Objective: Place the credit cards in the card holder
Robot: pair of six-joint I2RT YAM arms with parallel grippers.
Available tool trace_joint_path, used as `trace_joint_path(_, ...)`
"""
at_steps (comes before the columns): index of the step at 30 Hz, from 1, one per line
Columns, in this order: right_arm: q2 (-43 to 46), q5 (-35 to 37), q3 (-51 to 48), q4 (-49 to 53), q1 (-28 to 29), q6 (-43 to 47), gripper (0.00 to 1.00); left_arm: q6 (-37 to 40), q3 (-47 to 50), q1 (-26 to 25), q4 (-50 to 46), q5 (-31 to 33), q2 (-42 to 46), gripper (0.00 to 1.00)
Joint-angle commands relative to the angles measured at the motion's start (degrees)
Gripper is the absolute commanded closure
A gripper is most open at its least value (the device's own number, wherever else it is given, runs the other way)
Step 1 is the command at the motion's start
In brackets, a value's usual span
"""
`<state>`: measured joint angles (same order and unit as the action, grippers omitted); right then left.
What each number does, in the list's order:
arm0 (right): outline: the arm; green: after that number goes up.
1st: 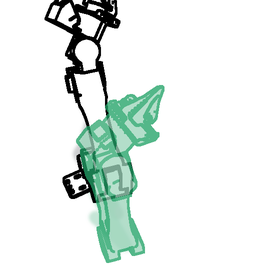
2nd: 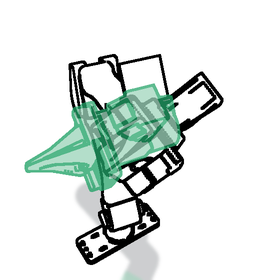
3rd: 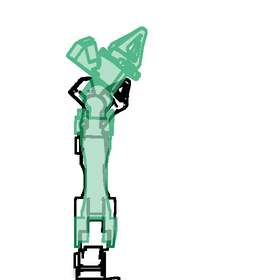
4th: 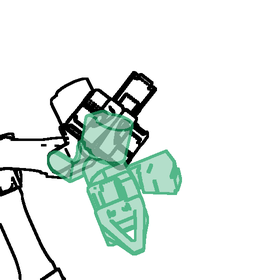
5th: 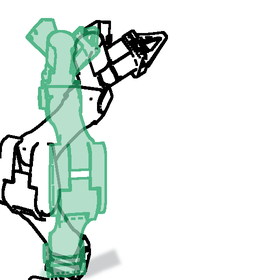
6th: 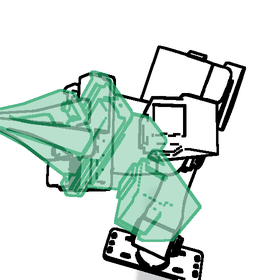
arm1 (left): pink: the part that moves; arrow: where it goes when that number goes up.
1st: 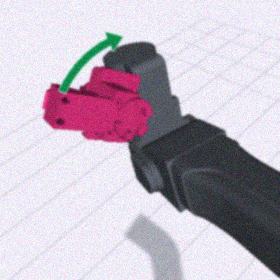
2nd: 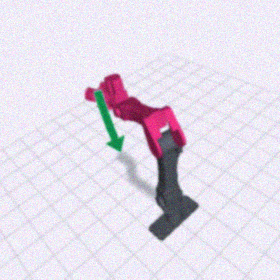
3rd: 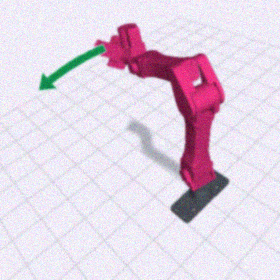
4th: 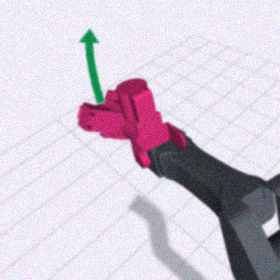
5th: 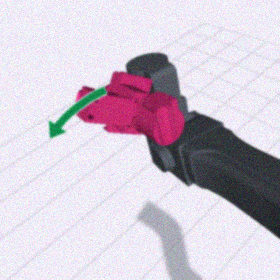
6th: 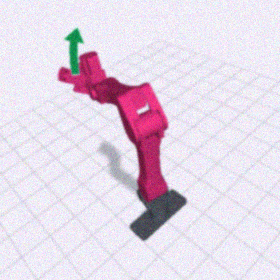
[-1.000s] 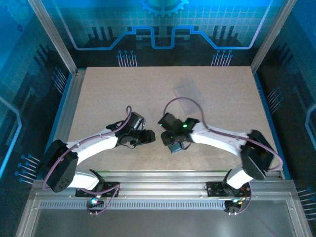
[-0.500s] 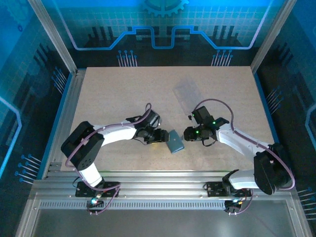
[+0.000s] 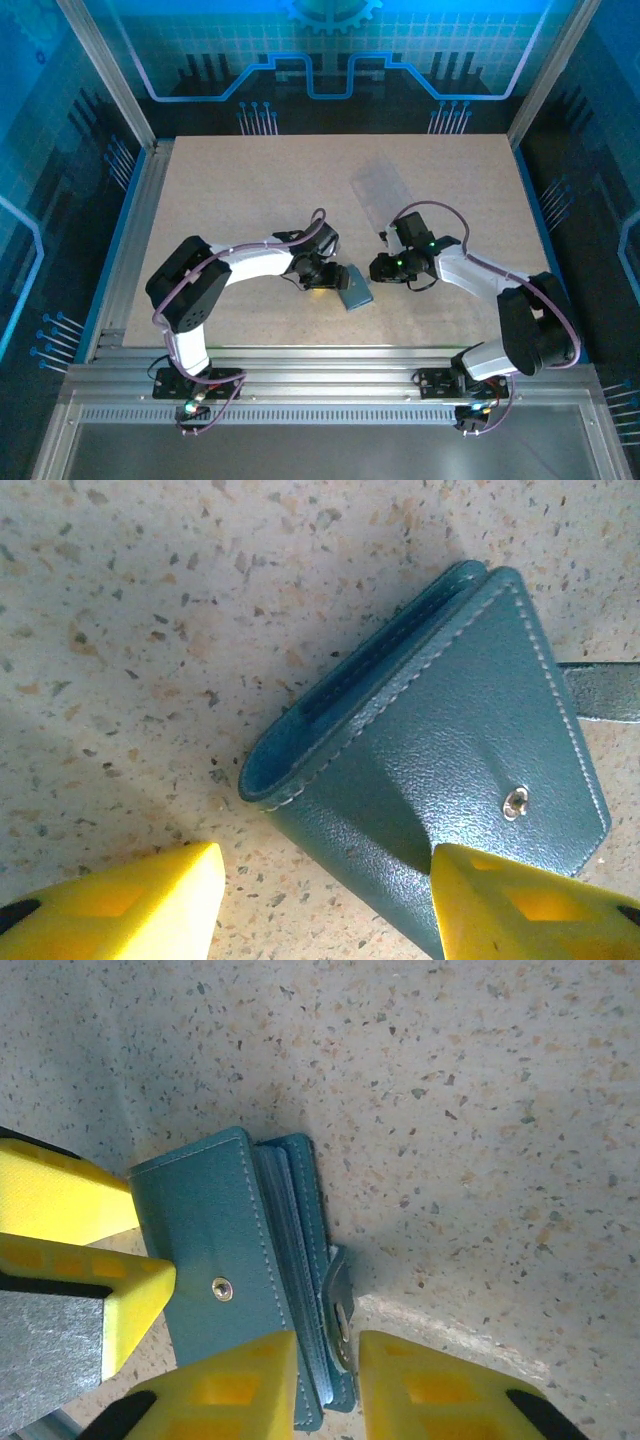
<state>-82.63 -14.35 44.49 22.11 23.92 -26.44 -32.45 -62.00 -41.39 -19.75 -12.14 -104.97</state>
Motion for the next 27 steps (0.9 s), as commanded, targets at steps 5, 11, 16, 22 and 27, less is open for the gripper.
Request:
trace_joint_path(5, -1.14, -1.34, 0.59, -0.75, -0.81, 0.75, 0.81, 2.99, -2.21, -1.26, -3.05, 2.43, -3.22, 0.42)
trace_joint_path(11, -0.52, -2.41, 0.96, -0.40, -1.24, 0.68, 0.76, 2.98, -1.82, -1.26, -2.40, 2.43, -3.53, 0.42)
trace_joint_path(16, -0.41, -3.49, 1.40, -0.25, -2.02, 0.70, 0.75, 2.81, -1.64, -1.32, -1.70, 1.88, -4.10, 0.42)
trace_joint_path(22, -1.11, -4.08, 1.76, -0.80, -2.21, 0.35, 0.78, 2.50, -1.46, -1.32, -1.08, 1.19, -4.54, 0.43)
trace_joint_path(27, -1.39, -3.93, 2.07, -0.67, -2.26, 0.31, 0.81, 2.45, -1.11, -1.25, -0.80, 1.00, -4.46, 0.43)
